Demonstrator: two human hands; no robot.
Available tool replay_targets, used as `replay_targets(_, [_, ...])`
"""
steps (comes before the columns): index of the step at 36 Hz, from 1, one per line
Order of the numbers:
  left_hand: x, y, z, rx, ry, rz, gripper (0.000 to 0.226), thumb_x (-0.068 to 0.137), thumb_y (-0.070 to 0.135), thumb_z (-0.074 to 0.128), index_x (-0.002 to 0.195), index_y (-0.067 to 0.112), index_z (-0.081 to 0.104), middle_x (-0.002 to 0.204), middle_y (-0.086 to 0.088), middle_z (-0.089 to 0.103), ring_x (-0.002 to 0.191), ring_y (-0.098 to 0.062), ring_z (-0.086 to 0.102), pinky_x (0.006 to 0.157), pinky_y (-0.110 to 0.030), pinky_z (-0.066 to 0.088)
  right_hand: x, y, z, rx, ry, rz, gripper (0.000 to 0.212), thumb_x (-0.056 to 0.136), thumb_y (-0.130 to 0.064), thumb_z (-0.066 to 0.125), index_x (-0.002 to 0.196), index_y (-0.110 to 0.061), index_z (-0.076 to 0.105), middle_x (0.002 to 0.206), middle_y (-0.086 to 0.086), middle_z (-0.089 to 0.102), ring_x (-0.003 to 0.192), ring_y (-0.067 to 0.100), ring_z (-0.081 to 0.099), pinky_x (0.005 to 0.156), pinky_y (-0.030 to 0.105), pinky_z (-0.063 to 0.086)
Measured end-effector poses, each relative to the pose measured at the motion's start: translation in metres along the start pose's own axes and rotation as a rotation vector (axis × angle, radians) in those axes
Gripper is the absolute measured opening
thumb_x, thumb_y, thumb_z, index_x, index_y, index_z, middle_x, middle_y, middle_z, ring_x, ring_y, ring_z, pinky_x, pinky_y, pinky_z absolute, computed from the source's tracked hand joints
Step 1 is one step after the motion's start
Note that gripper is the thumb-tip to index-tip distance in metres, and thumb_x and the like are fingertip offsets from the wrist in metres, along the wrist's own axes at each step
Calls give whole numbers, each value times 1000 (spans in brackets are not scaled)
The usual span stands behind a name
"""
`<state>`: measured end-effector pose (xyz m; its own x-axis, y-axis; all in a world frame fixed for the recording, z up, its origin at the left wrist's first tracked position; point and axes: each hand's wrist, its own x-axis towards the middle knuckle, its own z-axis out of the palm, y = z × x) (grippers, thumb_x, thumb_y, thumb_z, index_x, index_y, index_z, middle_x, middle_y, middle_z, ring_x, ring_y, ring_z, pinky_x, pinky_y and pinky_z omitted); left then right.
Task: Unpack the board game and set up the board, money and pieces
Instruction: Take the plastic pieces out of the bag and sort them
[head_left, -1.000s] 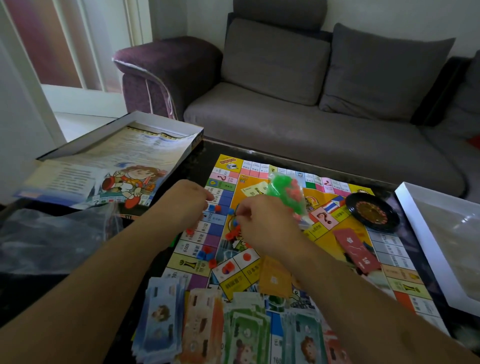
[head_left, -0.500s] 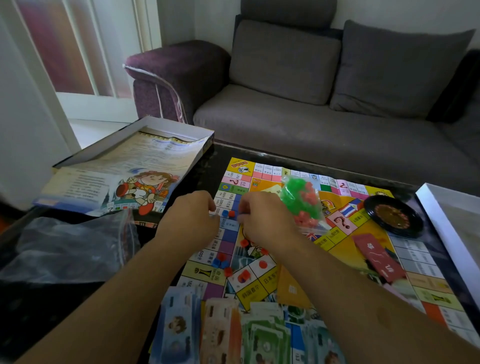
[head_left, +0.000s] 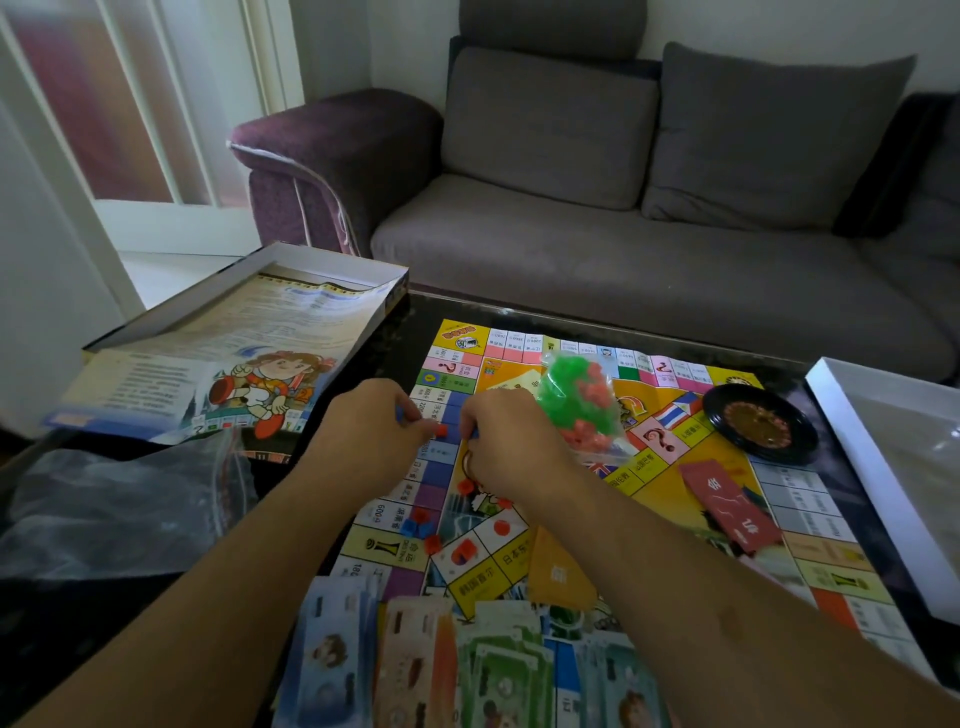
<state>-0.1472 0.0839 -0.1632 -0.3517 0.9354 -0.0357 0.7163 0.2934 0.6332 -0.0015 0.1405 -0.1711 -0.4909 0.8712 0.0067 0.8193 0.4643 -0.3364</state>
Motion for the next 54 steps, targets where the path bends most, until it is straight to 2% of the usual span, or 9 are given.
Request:
replay_targets(5, [-10, 4, -14, -236, -56, 93, 28, 99, 44, 65, 80, 25, 74, 83, -6, 71, 66, -32, 61, 58, -30, 50, -3, 4, -5, 172, 132, 12, 22, 94, -1, 66, 103, -20, 74, 105, 0, 70, 96, 16, 65, 83, 35, 62])
replay_targets(9, [-20, 21, -18, -748, -225, -34, 25, 104, 29, 60, 96, 16, 79, 86, -15, 73, 50, -11, 39, 47, -24, 36, -33, 11, -38, 614, 197, 84, 21, 93, -6, 75, 104, -25, 76, 98, -10, 75, 86, 5, 73, 66, 19, 59])
replay_targets(12, [-35, 40, -20, -994, -342, -92, 24, 106, 16, 54, 110, 3, 73, 86, -10, 73, 46, -7, 33, 41, -18, 29, -69, 16, -66, 801, 236, 87, 22, 91, -4, 78, 98, -25, 77, 91, -5, 78, 80, 12, 77, 76, 32, 65])
replay_targets(21, [-89, 83, -16, -1107, -488, -11, 21, 103, 10, 57, 114, 1, 73, 99, -18, 77, 47, -7, 28, 41, -17, 26, -153, 30, -106, 985, 382, 19, 25, 87, 10, 75, 96, -12, 78, 88, 3, 80, 74, 21, 78, 68, 27, 62])
replay_targets(27, [-115, 91, -7, -1085, -421, 70, 16, 95, 17, 68, 103, 10, 80, 85, -33, 59, 48, -11, 22, 41, -21, 24, -176, 33, -108, 992, 460, -9, 25, 85, 10, 77, 92, -14, 78, 90, 2, 79, 74, 22, 76, 63, 31, 63])
replay_targets(30, [-129, 92, -4, -1097, -414, 65, 18, 89, 22, 70, 100, 14, 82, 65, -12, 36, 48, -12, 21, 41, -22, 23, -181, 33, -105, 947, 466, -17, 30, 84, 9, 79, 88, -21, 79, 88, 1, 78, 76, 18, 75, 61, 28, 60])
replay_targets(35, [-138, 96, 1, -1170, -392, 6, 27, 80, 24, 74, 104, 14, 82, 65, -11, 33, 46, -10, 18, 41, -22, 19, -184, 31, -101, 761, 447, -38, 30, 87, -3, 81, 92, -32, 77, 93, -9, 76, 91, 16, 74, 70, 39, 64])
replay_targets(49, [-134, 96, 5, -993, -312, 23, 12, 93, 14, 74, 91, 22, 82, 53, -2, 34, 42, -13, 24, 41, -24, 25, -184, 32, -87, 219, 522, -110, 26, 90, -26, 83, 109, -36, 70, 92, -23, 69, 85, -7, 58, 67, 10, 40])
replay_targets(54, [-133, 94, 4, -1106, -381, -45, 9, 91, 9, 74, 94, 9, 82, 57, -1, 32, 45, -12, 22, 40, -21, 25, -183, 34, -86, 342, 559, -114, 22, 89, -22, 83, 104, -35, 73, 88, -24, 70, 88, -4, 63, 75, 14, 50])
